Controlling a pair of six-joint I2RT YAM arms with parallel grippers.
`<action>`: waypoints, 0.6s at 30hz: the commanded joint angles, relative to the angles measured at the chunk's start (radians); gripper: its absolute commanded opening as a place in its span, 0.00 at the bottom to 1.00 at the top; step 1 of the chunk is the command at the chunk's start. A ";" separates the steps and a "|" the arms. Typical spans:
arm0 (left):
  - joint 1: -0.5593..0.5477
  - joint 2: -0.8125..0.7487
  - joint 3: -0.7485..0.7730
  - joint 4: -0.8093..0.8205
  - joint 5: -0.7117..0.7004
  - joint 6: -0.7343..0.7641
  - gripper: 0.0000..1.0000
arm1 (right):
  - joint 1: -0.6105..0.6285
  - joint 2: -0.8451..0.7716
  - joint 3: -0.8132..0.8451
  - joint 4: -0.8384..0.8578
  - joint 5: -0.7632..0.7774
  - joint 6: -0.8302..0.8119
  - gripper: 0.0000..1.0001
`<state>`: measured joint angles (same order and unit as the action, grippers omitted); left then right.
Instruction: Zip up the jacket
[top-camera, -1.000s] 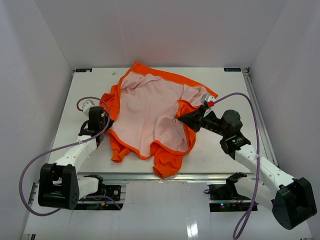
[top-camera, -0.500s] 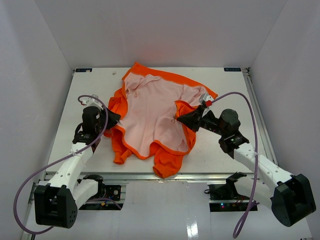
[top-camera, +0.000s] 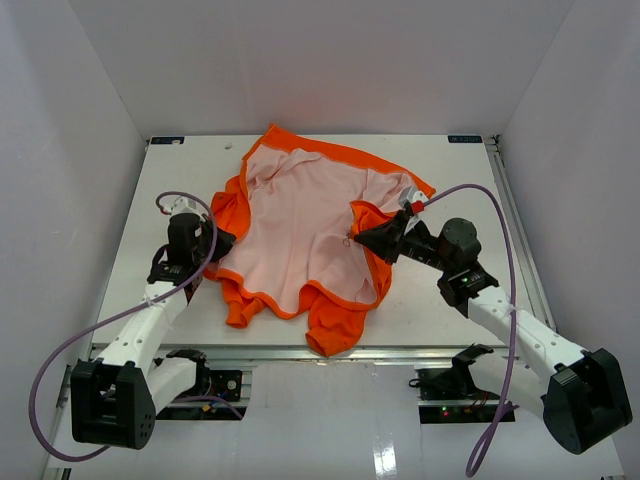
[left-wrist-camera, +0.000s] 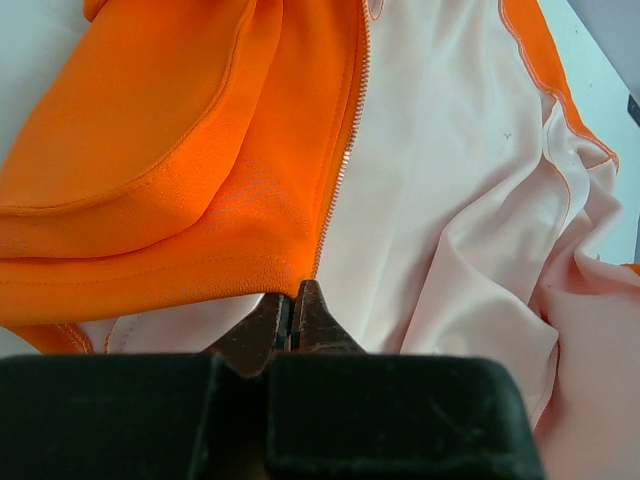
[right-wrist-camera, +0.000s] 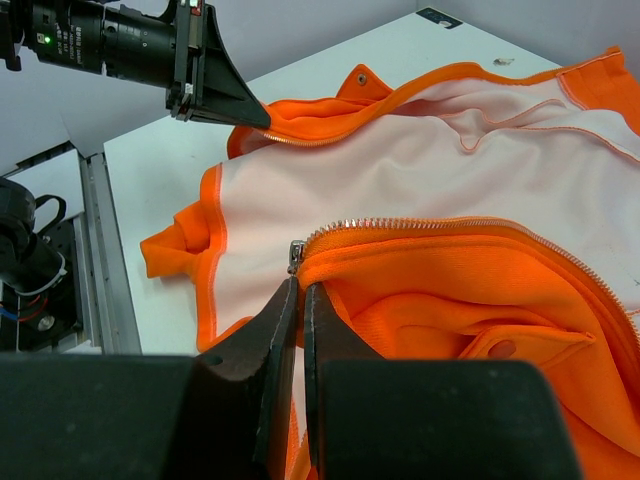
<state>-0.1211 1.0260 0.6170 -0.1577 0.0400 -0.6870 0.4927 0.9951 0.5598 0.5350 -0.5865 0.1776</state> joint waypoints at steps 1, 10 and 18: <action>0.000 -0.026 0.016 0.014 0.058 -0.021 0.00 | -0.002 -0.019 0.011 0.065 -0.012 0.010 0.08; -0.095 -0.130 -0.168 0.150 0.369 -0.058 0.00 | -0.003 -0.003 0.010 0.074 -0.016 0.024 0.08; -0.235 -0.037 -0.232 0.164 0.322 0.004 0.20 | -0.002 -0.003 0.020 0.060 -0.019 0.030 0.08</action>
<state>-0.3163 0.9377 0.3912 -0.0143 0.3279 -0.7182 0.4927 0.9966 0.5598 0.5423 -0.5888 0.1989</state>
